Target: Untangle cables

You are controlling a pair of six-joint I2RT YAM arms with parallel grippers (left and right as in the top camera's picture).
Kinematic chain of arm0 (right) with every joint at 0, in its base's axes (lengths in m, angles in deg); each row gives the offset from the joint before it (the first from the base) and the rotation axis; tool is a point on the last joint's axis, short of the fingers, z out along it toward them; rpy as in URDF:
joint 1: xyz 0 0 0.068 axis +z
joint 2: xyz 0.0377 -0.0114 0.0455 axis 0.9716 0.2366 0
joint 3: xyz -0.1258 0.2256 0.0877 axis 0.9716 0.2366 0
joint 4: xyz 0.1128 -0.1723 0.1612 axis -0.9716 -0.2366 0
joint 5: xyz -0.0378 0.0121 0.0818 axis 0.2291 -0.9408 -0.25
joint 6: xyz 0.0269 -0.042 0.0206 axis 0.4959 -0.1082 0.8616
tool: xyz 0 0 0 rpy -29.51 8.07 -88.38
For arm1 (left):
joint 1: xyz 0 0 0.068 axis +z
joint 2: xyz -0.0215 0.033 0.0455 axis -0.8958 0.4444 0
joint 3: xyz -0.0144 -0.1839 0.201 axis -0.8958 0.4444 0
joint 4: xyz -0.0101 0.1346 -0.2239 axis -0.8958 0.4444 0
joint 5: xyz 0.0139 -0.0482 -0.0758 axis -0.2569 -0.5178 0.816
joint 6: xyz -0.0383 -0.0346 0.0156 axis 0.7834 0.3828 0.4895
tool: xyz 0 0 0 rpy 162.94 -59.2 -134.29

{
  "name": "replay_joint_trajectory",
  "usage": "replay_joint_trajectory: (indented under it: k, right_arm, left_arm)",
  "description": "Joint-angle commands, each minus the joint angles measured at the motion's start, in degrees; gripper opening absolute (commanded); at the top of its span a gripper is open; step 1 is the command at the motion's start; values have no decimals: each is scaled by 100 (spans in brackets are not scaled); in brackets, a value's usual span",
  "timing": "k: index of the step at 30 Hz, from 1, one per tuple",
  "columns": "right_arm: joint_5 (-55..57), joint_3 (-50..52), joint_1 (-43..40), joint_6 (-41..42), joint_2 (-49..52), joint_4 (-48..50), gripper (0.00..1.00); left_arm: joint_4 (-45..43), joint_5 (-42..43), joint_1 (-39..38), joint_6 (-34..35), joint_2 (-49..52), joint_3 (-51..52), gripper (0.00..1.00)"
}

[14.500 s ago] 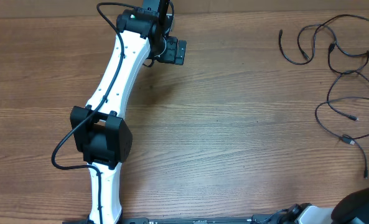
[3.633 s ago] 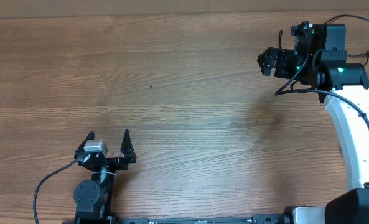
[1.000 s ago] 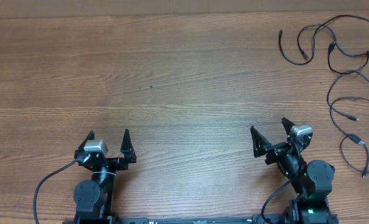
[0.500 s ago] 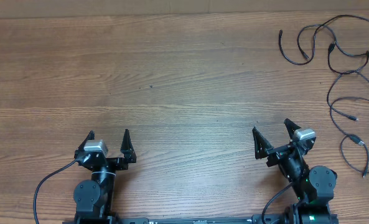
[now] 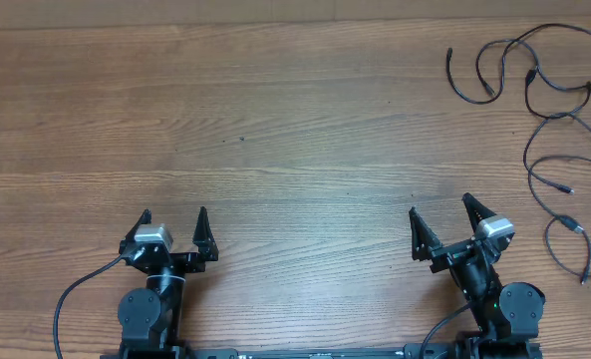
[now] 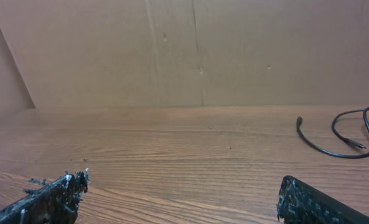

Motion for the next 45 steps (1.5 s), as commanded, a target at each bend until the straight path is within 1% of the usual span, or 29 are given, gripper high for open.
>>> replay_joint_trajectory:
  k: [1,6,17,20,26,30,45]
  right_arm:
    - [120,61,37,-2,-48,-7,100]
    - [149,61,37,-103,-48,-9,100]
    - [243,61,37,-1414,-48,-31,100]
    - [396,61,37,-1386,-48,-39,100]
    - [1141,61,52,-726,-48,-107,100]
    - [1191,61,70,-861,-48,-118,100]
    - [1287,61,70,-857,-48,-118,100]
  left_arm:
    - [-11,-72,42,-116,-59,20,100]
    - [-11,-72,42,-116,-59,20,100]
    - [-11,-72,42,-116,-59,20,99]
    - [-11,-72,42,-116,-59,20,100]
    - [-11,-72,42,-116,-59,20,100]
    - [-11,-72,42,-116,-59,20,100]
    - [-11,-72,42,-116,-59,20,100]
